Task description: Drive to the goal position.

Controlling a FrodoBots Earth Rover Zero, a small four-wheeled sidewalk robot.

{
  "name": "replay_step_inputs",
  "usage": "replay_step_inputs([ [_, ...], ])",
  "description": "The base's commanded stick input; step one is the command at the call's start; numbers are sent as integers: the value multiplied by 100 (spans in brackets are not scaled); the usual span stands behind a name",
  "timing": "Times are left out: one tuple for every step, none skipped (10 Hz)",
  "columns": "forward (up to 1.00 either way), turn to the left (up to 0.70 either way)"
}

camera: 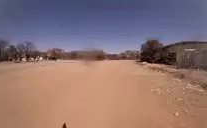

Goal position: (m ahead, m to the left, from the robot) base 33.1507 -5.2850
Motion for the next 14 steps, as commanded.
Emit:
replay_step_inputs([
  [100,0],
  [100,0],
  [100,0],
  [100,0],
  [100,0],
  [100,0],
  [100,0],
  [100,0],
  [100,0],
  [100,0],
  [100,0],
  [100,0],
  [100,0],
  [100,0],
])
